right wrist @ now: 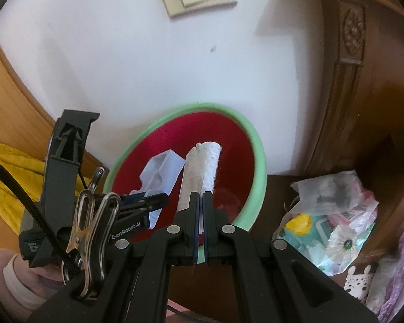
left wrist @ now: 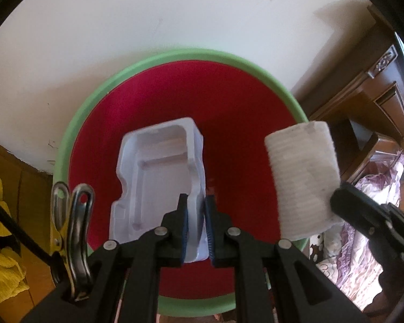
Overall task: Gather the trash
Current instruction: 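Carry the white tray and tissue roll over the red bin with both tools, then open both tools to drop the tray and tissue into the bin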
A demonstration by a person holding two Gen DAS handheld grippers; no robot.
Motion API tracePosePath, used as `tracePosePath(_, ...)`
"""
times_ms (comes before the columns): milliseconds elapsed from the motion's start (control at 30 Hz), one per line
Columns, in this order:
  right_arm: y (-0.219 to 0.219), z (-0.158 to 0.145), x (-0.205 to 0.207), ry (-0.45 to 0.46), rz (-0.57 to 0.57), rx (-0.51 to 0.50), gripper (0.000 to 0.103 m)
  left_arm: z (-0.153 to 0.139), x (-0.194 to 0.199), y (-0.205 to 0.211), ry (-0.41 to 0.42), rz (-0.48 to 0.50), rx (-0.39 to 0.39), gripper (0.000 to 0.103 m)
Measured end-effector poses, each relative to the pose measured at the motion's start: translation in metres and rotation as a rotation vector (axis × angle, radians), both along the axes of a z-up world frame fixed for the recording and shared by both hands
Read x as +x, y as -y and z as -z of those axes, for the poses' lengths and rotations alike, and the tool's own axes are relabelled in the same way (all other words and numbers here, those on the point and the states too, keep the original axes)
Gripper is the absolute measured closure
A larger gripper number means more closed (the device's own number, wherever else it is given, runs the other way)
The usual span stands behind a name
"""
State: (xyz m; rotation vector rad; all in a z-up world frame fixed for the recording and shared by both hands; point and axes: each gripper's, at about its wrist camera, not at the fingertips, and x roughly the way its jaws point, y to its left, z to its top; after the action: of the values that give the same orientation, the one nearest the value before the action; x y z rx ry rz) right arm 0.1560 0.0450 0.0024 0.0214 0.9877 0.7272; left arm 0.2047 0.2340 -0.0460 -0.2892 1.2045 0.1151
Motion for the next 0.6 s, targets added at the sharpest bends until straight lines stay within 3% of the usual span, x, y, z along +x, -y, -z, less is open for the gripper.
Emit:
tracePosePath(400, -0.013, 0.016, 0.002, -0.030, 0.028, -0.039, 0.100, 0.003, 0.011, 0.007, -0.004, 0.019, -0.004, 0.075)
tracePosePath(600, -0.010, 0.019, 0.001, -0.048, 0.048, -0.021, 0.099, -0.001, 0.013, 0.013, 0.002, 0.029, 0.002, 0.074)
